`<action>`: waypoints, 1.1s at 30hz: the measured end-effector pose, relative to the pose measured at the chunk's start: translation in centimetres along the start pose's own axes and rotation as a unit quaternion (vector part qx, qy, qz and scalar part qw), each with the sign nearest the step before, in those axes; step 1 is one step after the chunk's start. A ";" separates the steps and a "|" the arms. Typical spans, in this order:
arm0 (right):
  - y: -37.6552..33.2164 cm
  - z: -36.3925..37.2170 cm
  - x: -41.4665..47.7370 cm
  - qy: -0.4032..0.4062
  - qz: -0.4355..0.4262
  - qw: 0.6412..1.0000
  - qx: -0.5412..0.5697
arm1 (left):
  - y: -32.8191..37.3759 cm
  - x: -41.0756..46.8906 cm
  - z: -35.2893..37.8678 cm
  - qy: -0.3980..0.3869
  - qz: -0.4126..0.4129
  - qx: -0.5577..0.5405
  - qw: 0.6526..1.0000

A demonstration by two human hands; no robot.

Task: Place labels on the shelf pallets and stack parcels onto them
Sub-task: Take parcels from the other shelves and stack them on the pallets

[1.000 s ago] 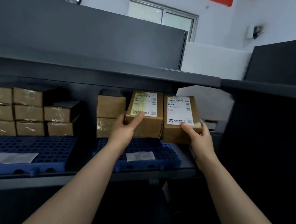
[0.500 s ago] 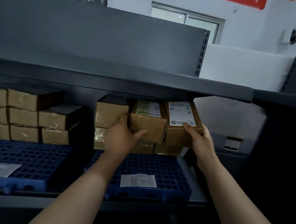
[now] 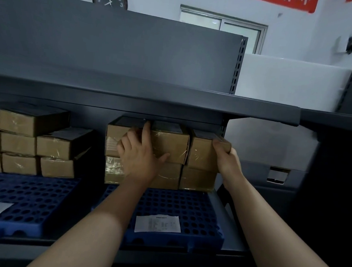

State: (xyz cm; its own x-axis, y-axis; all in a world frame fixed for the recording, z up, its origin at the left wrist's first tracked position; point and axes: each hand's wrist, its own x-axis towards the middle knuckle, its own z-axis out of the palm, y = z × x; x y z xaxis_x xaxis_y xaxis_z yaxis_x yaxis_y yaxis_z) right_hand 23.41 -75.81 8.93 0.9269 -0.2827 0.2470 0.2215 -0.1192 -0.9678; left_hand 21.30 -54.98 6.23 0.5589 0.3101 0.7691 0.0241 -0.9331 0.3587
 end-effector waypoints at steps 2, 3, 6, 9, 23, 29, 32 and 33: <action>0.2 0.4 0.5 -0.016 0.003 1.000 -0.004 | 0.0 0.2 0.2 -0.010 0.004 0.002 1.000; 0.2 0.5 0.7 -0.026 0.011 1.000 -0.003 | -0.1 0.2 0.3 -0.012 0.004 0.000 1.000; 0.6 0.6 1.1 -0.042 0.036 0.998 0.007 | -0.7 0.2 0.4 0.010 0.007 -0.013 1.000; 1.4 0.5 0.9 -0.051 0.043 0.997 0.042 | -2.4 0.3 0.0 0.044 -0.027 -0.050 0.997; 4.4 1.6 0.9 -0.029 0.010 0.999 0.017 | -7.3 0.8 -0.2 -0.117 -0.199 -0.344 0.910; 4.8 1.5 0.6 -0.027 -0.008 1.000 0.007 | -6.9 0.9 -0.1 -0.112 -0.210 -0.332 0.913; 5.1 1.5 0.2 -0.016 -0.025 0.999 -0.015 | -7.1 0.8 -0.1 -0.112 -0.216 -0.342 0.908; 5.2 1.5 0.1 -0.012 -0.032 0.999 -0.025 | -7.3 0.7 -0.1 -0.111 -0.217 -0.344 0.907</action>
State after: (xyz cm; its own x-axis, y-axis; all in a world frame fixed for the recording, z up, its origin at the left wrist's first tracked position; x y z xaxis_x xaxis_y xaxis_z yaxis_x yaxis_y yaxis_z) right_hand 25.08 -74.98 3.83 0.9189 -0.2496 0.3056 0.2650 -0.1836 -0.9466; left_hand 21.43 -47.94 4.26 0.7760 0.5055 0.3772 -0.1974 -0.3734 0.9064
